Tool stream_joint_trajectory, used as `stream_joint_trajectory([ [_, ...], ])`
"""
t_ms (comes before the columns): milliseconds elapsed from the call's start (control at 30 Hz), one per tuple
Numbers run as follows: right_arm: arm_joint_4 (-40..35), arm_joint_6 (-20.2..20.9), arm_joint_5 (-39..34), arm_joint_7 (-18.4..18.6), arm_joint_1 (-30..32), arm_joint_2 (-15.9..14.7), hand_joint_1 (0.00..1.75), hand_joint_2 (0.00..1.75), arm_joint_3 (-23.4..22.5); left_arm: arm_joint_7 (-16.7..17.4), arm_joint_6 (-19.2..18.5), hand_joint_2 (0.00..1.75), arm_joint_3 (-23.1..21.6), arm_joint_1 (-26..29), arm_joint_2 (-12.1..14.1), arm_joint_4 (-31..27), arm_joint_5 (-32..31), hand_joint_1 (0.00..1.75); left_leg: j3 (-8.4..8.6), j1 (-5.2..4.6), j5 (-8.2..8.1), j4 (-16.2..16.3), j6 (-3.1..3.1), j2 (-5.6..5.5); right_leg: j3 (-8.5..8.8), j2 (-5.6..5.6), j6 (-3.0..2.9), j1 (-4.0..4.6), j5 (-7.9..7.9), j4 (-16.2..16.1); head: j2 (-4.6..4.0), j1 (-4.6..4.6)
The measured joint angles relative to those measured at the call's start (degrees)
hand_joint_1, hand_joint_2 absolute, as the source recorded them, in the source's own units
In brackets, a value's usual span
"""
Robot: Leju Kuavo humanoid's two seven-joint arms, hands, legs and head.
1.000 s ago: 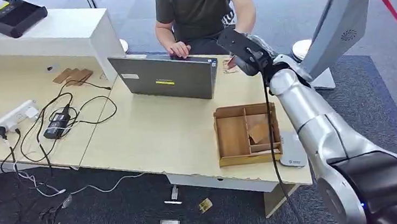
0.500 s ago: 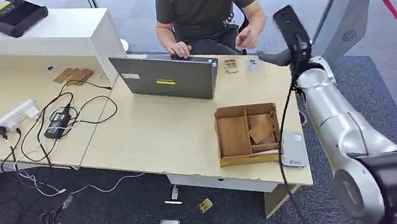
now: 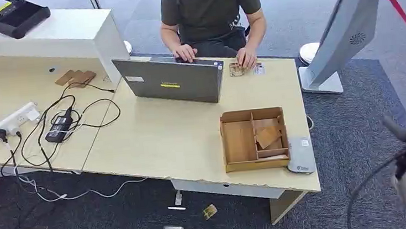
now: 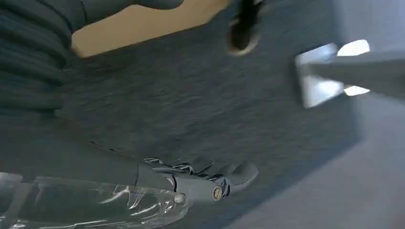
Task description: Pass the card to the sensor for recognition and then transmit it.
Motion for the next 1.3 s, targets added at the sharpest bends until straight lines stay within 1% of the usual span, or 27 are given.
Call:
stream_joint_trajectory([
  [100, 0.81, 6.61, 0.92, 3.48, 9.22, -2.31, 0.00, 1.75, -1.66, -0.44, 1.87, 1.75, 0.00, 1.61, 0.44, 0.04, -1.37, 0.00, -0.01, -0.03, -0.11, -0.02, 0.03, 0.07, -0.06, 0.05, 0.00, -0.03, -0.09, 0.00, 0.00, -0.09],
  [200, 1.90, 14.03, 1.53, 7.54, 17.60, -3.30, 0.00, 1.75, -2.84, -0.57, 2.75, 1.75, 0.00, 2.55, 0.04, 0.09, -3.56, 0.00, 0.17, -0.01, -0.23, -0.05, -0.02, -0.03, 0.12, -0.01, -0.06, -0.02, -0.33, 0.00, 0.00, -0.02],
  [233, 2.27, 16.81, 1.64, 8.72, 20.50, -3.23, 0.00, 1.75, -3.01, -0.20, 2.51, 1.75, -0.09, 2.94, -0.26, 0.13, -4.53, 0.00, 0.19, -0.01, -0.24, -0.06, -0.02, -0.05, 0.15, -0.03, -0.08, -0.01, -0.38, 0.01, 0.00, -0.02],
  [267, 2.58, 18.74, 1.64, 9.54, 22.54, -3.08, 0.00, 1.75, -3.21, 0.13, 1.82, 1.75, -0.15, 3.16, -0.54, 0.15, -5.00, 0.00, 0.18, -0.01, -0.26, -0.07, -0.05, -0.04, 0.14, -0.03, -0.08, -0.02, -0.38, 0.02, 0.00, -0.02],
  [300, 2.99, 20.51, 1.60, 10.52, 24.93, -2.77, 0.00, 1.75, -3.43, 0.70, 0.32, 1.75, -0.29, 3.19, -0.99, 0.24, -5.40, 0.00, 0.17, -0.01, -0.26, -0.08, -0.05, -0.03, 0.14, -0.03, -0.08, -0.02, -0.39, 0.03, 0.00, -0.04],
  [400, 4.07, 22.73, 0.41, 12.39, 29.56, -1.57, 0.00, 1.75, -4.13, 1.68, -4.53, 1.75, -0.55, 3.16, -2.36, 0.39, -6.21, 0.00, 0.19, -0.02, -0.27, -0.10, -0.05, 0.04, 0.14, -0.02, -0.08, -0.03, -0.41, 0.05, 0.00, -0.04],
  [433, 4.31, 23.67, -0.16, 12.71, 30.61, -1.08, 0.00, 1.75, -4.46, 1.66, -5.29, 1.75, -0.63, 3.16, -2.89, 0.46, -6.71, 0.00, 0.19, -0.02, -0.27, -0.11, -0.05, 0.11, 0.14, 0.02, -0.08, -0.03, -0.41, 0.06, 0.00, 0.00],
  [500, 4.74, 24.82, -0.02, 13.28, 31.65, 0.12, 0.00, 1.75, -5.00, 1.13, -4.55, 1.75, -0.90, 3.04, -4.31, 0.59, -7.02, 0.00, 0.25, -0.03, -0.27, -0.11, -0.06, 0.22, 0.14, 0.13, -0.09, -0.03, -0.40, 0.06, 0.00, -0.04],
  [567, 5.09, 25.04, 1.73, 13.26, 31.86, 1.39, 0.00, 1.75, -5.05, -0.13, -2.05, 1.75, -1.18, 2.59, -5.86, 0.66, -7.34, 0.00, 0.28, -0.09, -0.25, -0.11, -0.05, 0.22, 0.15, 0.13, -0.07, -0.09, -0.38, 0.06, 0.00, -0.02],
  [667, 5.22, 25.13, 3.94, 11.73, 31.23, 3.18, 0.00, 1.75, -5.02, -2.06, 0.06, 1.75, -1.81, 1.25, -8.29, 0.70, -7.74, 0.00, 0.30, -0.14, -0.17, -0.10, -0.03, 0.22, 0.19, 0.13, 0.00, -0.13, -0.32, 0.06, 0.00, 0.00],
  [767, 5.31, 24.30, 4.20, 10.94, 30.21, 3.94, 0.00, 1.75, -5.02, -2.10, 1.07, 1.75, -1.86, 0.07, -9.49, 0.70, -7.15, 0.00, 0.34, -0.17, -0.12, -0.10, 0.01, 0.22, 0.21, 0.13, -0.03, -0.15, -0.20, 0.07, 0.00, -0.02],
  [800, 5.35, 24.21, 4.22, 10.88, 29.98, 4.11, 0.00, 0.00, -5.02, -2.10, 1.09, 1.75, -1.88, -0.25, -9.73, 0.70, -7.06, 0.00, 0.34, -0.17, -0.12, -0.10, 0.01, 0.22, 0.21, 0.13, -0.02, -0.15, -0.19, 0.06, 0.00, 0.00],
  [933, 5.51, 24.14, 4.37, 10.72, 29.71, 4.60, 0.00, 0.00, -5.02, -2.23, 1.55, 1.75, -1.90, -0.70, -10.47, 0.70, -6.95, 0.00, 0.34, -0.19, -0.12, -0.09, 0.01, 0.22, 0.20, 0.13, -0.02, -0.18, -0.20, 0.07, 0.00, 0.00],
  [1033, 5.66, 22.98, 5.93, 9.85, 29.69, 4.81, 0.00, 0.00, -5.00, -3.06, 5.73, 1.75, -1.95, -0.83, -10.84, 0.70, -7.72, 0.00, 0.34, -0.18, -0.13, -0.09, 0.02, 0.22, 0.20, 0.13, -0.02, -0.17, -0.21, 0.07, 0.00, -0.02],
  [1067, 5.70, 22.59, 6.30, 10.22, 29.74, 4.95, 0.00, 0.00, -5.00, -3.15, 7.35, 1.75, -2.01, -0.85, -10.89, 0.70, -8.22, 0.00, 0.34, -0.19, -0.13, -0.09, 0.01, 0.22, 0.19, 0.13, -0.02, -0.18, -0.21, 0.07, 0.00, -0.02],
  [1133, 5.79, 23.09, 5.95, 11.40, 30.08, 5.14, 0.00, 0.00, -4.98, -3.08, 9.39, 1.75, -2.34, -0.84, -10.95, 0.70, -9.26, 0.00, 0.34, -0.18, -0.13, -0.09, 0.01, 0.22, 0.18, 0.13, -0.02, -0.18, -0.21, 0.07, 0.00, -0.02],
  [1200, 6.01, 23.71, 4.61, 12.04, 30.69, 5.38, 0.00, 0.00, -5.00, -2.56, 10.18, 1.75, -2.84, -0.74, -11.08, 0.70, -10.05, 0.00, 0.33, -0.18, -0.13, -0.09, 0.01, 0.22, 0.19, 0.13, -0.02, -0.18, -0.22, 0.07, 0.00, -0.02],
  [1300, 6.25, 23.47, 3.04, 13.39, 31.28, 5.69, 0.00, 0.00, -5.18, -1.51, 10.05, 1.75, -3.28, -0.47, -11.30, 0.70, -10.03, 0.00, 0.32, -0.18, -0.13, -0.10, 0.01, 0.22, 0.19, 0.13, -0.02, -0.17, -0.22, 0.08, 0.00, -0.02],
])
